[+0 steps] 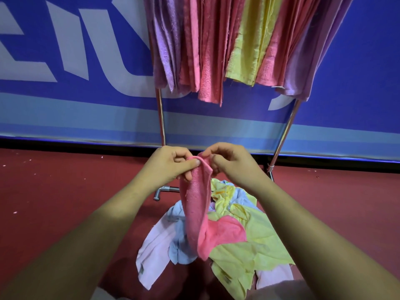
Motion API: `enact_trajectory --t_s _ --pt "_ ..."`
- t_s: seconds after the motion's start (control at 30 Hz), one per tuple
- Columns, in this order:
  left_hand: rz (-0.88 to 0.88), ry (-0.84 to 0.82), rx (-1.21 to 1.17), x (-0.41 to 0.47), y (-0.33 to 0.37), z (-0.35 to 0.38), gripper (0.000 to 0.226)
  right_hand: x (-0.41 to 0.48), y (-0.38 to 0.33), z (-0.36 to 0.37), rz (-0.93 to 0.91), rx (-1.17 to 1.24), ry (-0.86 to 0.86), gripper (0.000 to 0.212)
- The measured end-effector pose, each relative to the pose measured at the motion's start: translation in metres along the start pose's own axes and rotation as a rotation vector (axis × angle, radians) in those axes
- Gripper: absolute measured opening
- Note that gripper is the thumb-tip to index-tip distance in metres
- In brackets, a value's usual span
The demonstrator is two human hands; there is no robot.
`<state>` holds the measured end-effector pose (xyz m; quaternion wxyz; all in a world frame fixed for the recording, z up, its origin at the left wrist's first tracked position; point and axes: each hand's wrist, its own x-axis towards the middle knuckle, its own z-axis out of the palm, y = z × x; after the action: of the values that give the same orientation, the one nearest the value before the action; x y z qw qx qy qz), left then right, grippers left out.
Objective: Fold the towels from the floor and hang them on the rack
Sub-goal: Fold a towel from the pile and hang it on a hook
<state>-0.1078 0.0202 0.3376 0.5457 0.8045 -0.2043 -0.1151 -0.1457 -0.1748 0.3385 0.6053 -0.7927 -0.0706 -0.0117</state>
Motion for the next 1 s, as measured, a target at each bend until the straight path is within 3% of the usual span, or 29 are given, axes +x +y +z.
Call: enact_trajectory --t_s 0.03,0.13,0.23,0.47,0.57,0.63,0.73,0.87,1.0 --pt "-0.005 0.01 0.008 0.001 -0.001 0.0 0.016 0.0 0.0 0.001 0.009 -0.013 -0.031 0.012" --pt "-0.011 0.027 0.034 0.003 -0.002 0.001 0.018 -0.001 0.005 0.003 -0.009 -0.184 -0.105 0.023" --pt "-0.013 0.021 0.038 0.004 -0.001 0.003 0.02 0.001 0.01 0.002 -0.083 -0.323 -0.051 0.011" --pt "-0.06 -0.131 0.091 0.008 -0.006 0.001 0.028 -0.001 0.005 -0.01 0.08 0.129 0.126 0.013" --pt "-0.089 -0.28 0.334 0.015 -0.026 -0.007 0.045 0.0 0.008 -0.015 0.164 0.267 0.272 0.02" --pt "-0.11 -0.327 0.44 0.017 -0.039 -0.011 0.041 0.001 0.008 -0.023 0.199 0.351 0.344 0.026" --pt "-0.093 -0.232 0.457 0.015 -0.042 -0.013 0.037 0.002 0.011 -0.035 0.186 0.366 0.431 0.029" --pt "0.015 0.064 0.28 0.012 -0.028 -0.014 0.013 -0.005 0.017 -0.036 0.164 0.343 0.497 0.028" --pt "0.033 0.105 0.115 0.004 -0.008 -0.019 0.002 -0.012 0.021 -0.038 0.215 0.432 0.469 0.022"
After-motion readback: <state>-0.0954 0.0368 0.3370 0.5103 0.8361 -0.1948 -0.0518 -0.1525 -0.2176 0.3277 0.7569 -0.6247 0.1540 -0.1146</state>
